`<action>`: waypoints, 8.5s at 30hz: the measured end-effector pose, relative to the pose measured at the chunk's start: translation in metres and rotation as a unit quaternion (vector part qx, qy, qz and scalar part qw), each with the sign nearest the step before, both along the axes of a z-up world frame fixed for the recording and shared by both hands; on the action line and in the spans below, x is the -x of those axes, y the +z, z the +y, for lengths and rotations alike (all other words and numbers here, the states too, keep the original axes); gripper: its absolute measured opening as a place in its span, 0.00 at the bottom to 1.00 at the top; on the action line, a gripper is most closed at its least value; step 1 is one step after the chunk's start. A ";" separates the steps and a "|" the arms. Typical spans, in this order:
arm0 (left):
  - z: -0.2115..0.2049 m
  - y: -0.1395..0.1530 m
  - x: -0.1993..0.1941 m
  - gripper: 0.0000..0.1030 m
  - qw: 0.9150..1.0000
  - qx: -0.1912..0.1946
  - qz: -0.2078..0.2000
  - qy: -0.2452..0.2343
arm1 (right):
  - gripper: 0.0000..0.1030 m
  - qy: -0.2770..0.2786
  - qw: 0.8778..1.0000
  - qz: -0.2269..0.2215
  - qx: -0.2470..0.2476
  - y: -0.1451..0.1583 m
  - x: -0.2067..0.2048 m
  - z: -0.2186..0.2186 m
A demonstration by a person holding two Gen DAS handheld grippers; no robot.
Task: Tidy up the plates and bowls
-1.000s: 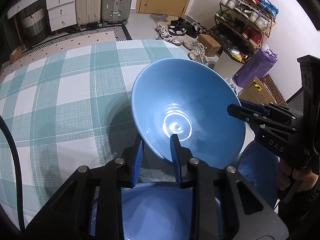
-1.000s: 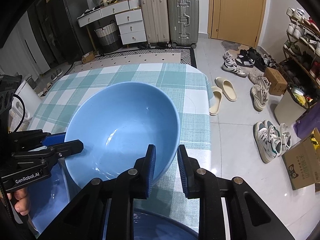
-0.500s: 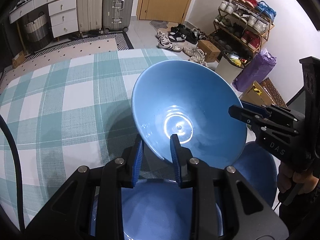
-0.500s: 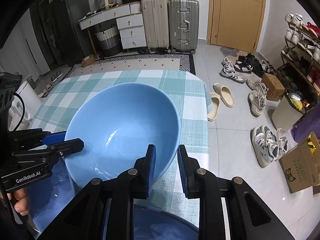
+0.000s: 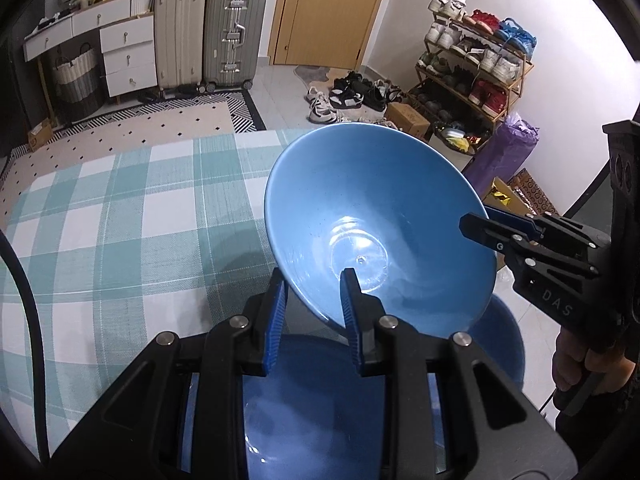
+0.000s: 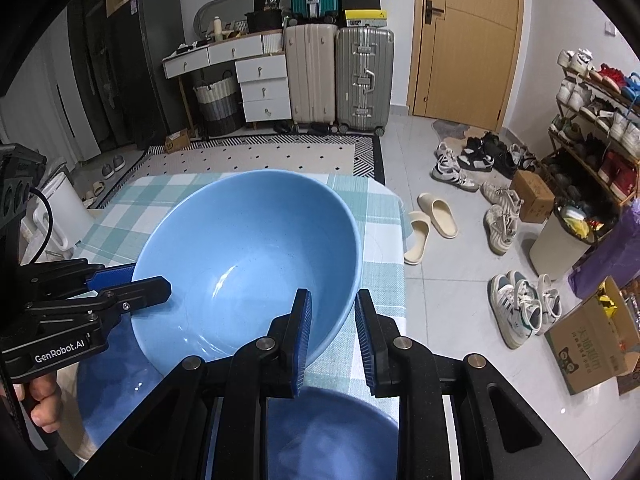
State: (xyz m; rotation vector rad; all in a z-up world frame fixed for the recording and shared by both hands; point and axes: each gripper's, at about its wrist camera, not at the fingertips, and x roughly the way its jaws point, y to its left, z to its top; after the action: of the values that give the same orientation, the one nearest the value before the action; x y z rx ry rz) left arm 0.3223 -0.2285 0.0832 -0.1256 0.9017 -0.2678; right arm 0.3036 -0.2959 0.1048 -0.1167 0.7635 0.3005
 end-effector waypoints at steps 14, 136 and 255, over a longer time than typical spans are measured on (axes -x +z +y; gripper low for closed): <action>0.018 0.044 0.070 0.23 0.999 0.003 -0.032 0.011 | 0.22 0.009 0.999 -0.035 -0.002 0.034 0.054 0.019; 0.051 -0.025 0.196 0.83 0.998 -0.020 -0.015 0.065 | 0.93 -0.018 0.997 -0.027 -0.071 -0.038 0.172 0.051; -0.113 0.014 0.240 0.29 0.998 0.056 -0.025 -0.015 | 0.19 -0.117 0.985 -0.047 -0.118 -0.031 0.211 -0.095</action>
State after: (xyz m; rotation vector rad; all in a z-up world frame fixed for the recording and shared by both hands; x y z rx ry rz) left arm 0.0823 -0.3413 0.0969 -0.2077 0.8395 -0.3489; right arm 0.0925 -0.3912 0.0740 0.1808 0.6365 0.1593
